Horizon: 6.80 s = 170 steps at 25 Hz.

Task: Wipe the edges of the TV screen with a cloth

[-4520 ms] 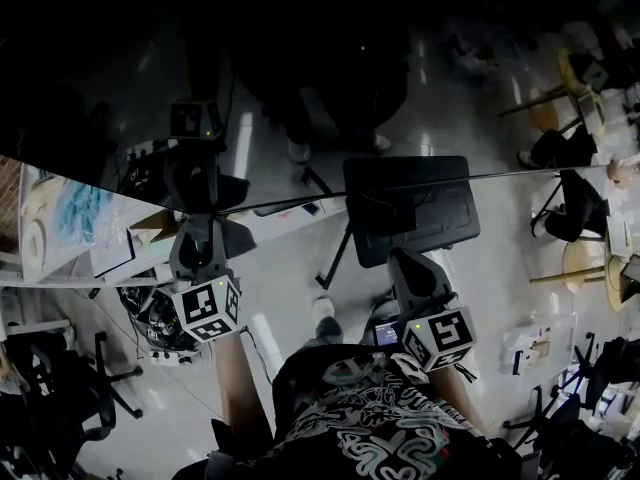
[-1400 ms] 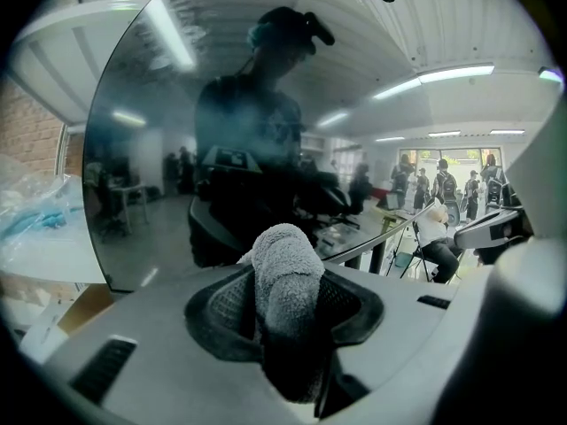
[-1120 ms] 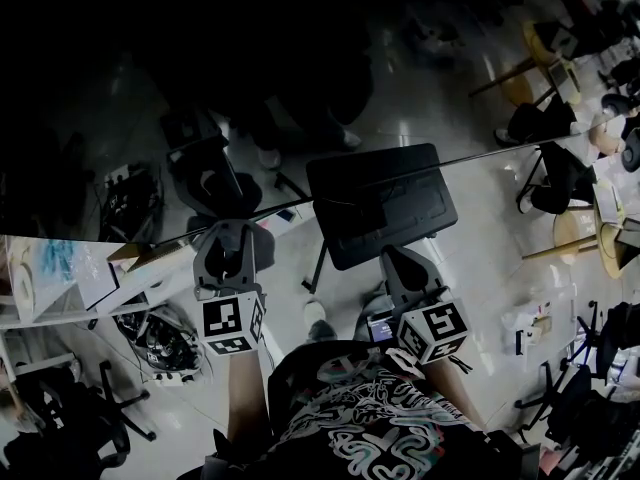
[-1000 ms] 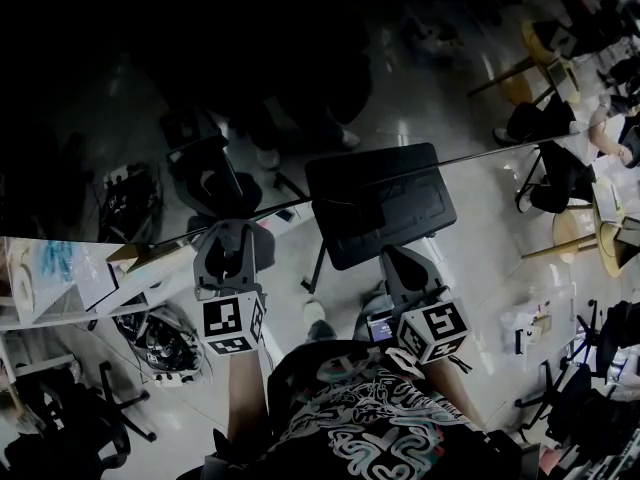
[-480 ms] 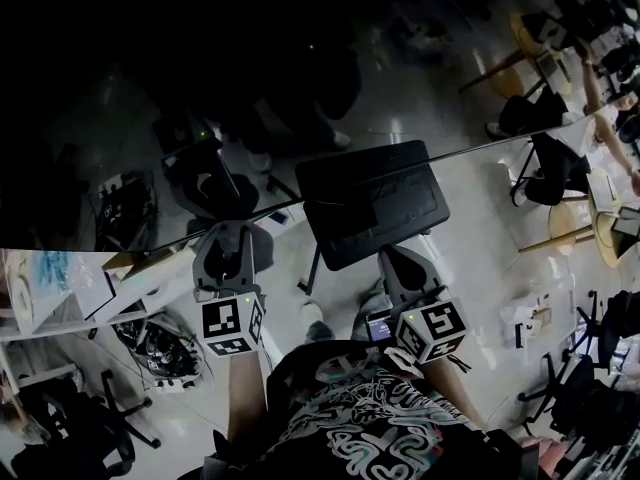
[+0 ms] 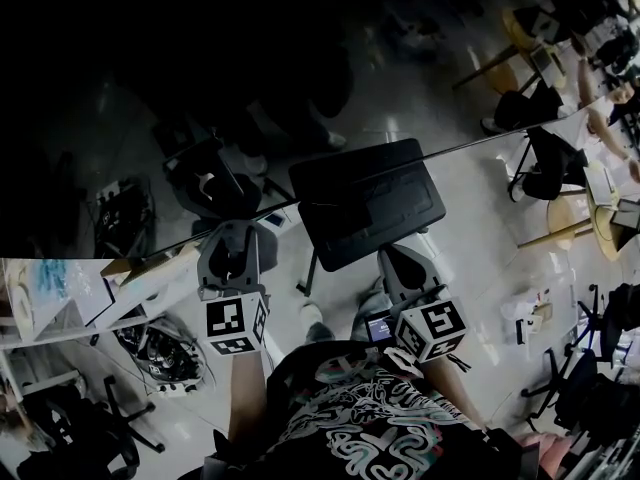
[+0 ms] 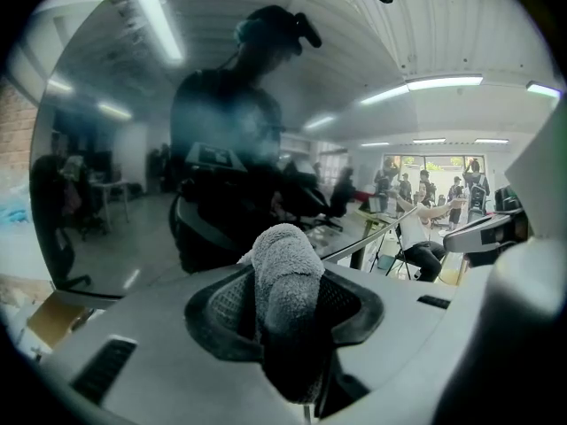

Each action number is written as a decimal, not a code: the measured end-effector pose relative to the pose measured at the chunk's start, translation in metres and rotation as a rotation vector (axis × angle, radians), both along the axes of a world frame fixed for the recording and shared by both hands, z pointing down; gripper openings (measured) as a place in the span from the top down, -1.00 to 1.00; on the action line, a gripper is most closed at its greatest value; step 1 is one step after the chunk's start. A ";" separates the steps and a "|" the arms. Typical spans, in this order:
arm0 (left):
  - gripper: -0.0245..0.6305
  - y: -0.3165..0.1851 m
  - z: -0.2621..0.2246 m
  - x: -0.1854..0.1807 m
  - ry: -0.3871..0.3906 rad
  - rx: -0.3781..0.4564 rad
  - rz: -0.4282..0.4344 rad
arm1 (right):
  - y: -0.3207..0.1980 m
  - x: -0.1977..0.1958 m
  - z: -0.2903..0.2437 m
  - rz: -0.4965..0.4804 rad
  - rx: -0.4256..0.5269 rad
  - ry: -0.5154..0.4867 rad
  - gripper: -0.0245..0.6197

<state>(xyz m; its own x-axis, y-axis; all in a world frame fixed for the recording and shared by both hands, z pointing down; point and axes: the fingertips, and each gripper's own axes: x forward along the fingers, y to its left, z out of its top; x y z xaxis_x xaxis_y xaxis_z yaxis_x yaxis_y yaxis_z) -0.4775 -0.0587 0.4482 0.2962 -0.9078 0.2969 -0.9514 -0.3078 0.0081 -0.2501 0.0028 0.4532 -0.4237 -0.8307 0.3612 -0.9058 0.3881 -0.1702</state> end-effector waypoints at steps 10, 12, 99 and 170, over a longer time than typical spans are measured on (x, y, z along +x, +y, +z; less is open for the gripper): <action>0.46 -0.002 -0.001 0.016 0.001 -0.005 0.027 | -0.002 0.010 -0.003 0.014 0.003 -0.003 0.82; 0.46 -0.001 -0.002 0.019 0.002 -0.005 0.032 | -0.002 0.012 -0.004 0.016 0.006 -0.005 0.82; 0.47 -0.033 -0.005 0.168 0.441 -0.136 0.267 | -0.019 0.127 -0.006 0.238 0.009 -0.034 0.82; 0.48 -0.059 -0.012 0.312 0.577 -0.240 0.494 | -0.043 0.233 0.000 0.381 -0.002 -0.032 0.82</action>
<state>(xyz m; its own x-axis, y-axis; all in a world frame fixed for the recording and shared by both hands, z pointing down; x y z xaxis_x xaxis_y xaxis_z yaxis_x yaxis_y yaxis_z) -0.1659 -0.1175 0.4367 0.8146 -0.5617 0.1448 -0.5306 -0.6205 0.5774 -0.0168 -0.0405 0.4530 -0.0954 -0.9300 0.3549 -0.9793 0.0237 -0.2011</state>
